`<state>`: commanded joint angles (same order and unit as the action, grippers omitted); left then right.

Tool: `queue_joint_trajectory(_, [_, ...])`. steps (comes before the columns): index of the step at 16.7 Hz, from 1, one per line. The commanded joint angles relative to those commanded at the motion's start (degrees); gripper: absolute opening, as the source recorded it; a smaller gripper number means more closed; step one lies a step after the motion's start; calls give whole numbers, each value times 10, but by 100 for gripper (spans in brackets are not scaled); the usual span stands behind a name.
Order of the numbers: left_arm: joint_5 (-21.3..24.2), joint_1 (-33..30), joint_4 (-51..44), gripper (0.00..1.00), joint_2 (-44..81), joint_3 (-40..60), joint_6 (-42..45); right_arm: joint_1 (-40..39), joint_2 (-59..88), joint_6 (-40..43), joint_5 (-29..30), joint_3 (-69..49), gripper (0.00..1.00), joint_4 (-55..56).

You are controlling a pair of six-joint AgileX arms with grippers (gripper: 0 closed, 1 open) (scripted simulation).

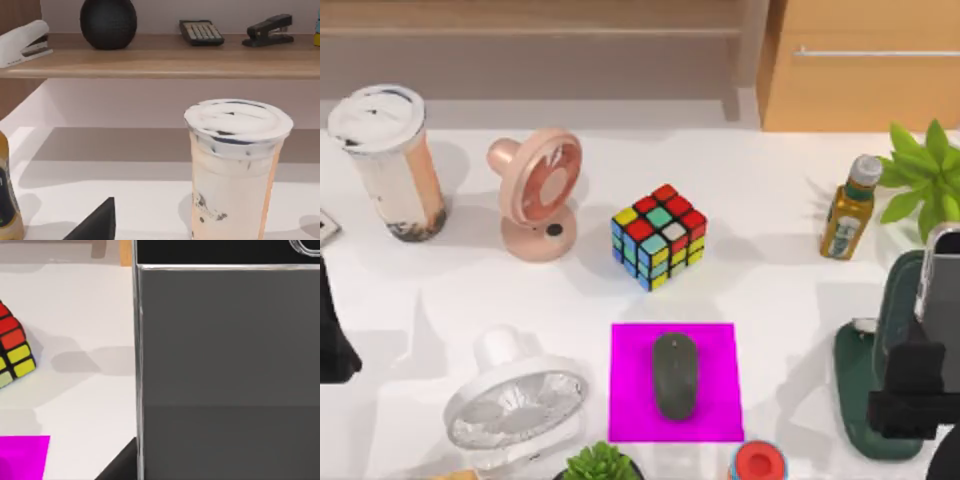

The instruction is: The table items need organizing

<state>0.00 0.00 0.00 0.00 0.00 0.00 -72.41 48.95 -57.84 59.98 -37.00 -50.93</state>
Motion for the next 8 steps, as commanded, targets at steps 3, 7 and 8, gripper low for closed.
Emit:
queue_joint_trajectory(3, [0,0,0,100,0,0,0,-1,-1,-1,1,2,0,0])
queue_joint_trajectory(7, [0,0,0,100,0,0,0,1,-2,1,-6,-5,0,8])
queue_joint_trajectory(8, [0,0,0,100,0,0,0,2,-8,4,-15,-12,0,20])
